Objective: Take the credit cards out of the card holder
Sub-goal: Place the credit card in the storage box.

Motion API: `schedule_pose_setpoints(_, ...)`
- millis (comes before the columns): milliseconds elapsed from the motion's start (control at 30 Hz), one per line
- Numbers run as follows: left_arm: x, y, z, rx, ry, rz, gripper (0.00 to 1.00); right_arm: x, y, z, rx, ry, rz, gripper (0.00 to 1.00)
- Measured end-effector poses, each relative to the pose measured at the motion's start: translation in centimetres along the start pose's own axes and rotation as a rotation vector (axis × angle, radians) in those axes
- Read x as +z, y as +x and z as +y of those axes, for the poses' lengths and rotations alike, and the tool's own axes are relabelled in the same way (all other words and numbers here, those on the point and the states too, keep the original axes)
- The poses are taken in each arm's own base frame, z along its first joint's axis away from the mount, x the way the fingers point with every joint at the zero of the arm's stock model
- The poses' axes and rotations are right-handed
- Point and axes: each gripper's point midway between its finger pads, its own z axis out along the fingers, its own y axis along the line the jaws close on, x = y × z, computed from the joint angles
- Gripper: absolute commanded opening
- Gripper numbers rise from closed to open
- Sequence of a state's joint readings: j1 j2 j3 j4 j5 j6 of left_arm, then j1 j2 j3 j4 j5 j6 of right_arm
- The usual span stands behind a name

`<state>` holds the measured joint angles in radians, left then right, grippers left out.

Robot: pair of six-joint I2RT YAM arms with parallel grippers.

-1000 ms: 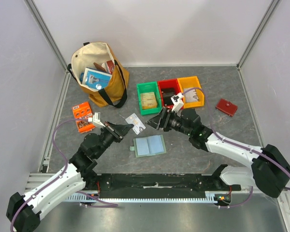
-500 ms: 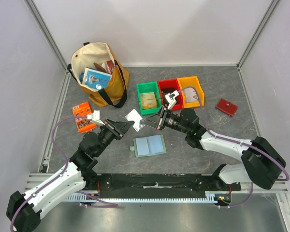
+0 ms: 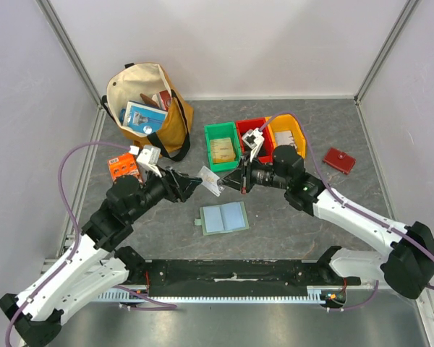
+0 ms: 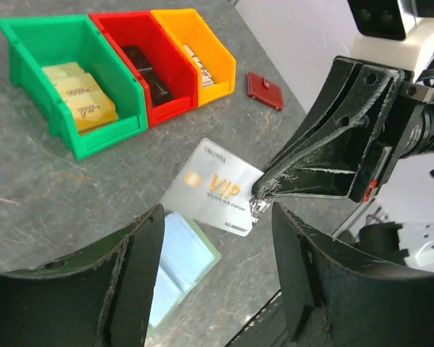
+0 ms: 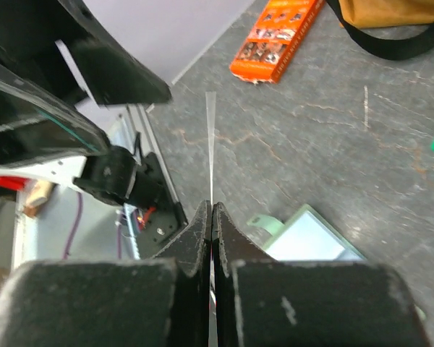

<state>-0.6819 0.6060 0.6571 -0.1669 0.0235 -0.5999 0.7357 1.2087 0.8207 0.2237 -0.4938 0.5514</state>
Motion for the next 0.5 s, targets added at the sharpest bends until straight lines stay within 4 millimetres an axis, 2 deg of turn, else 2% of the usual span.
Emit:
schedule_pose_setpoints(167,-0.1,-0.9,-1.4,0.203,0.040,0.090,0.70,-1.2,1.2,-0.5,-0.121,0.031,0.108,0.00)
schedule_pose_setpoints(267,0.3,-0.9,-2.0,0.296,0.082,0.146,0.70,-1.9,2.2,-0.5,-0.169,0.022,0.168,0.00)
schedule_pose_setpoints(500,2.1,1.8,-3.0,0.410,0.247,0.336,0.65,-3.2,2.5,1.4,-0.274,-0.069,0.232,0.00)
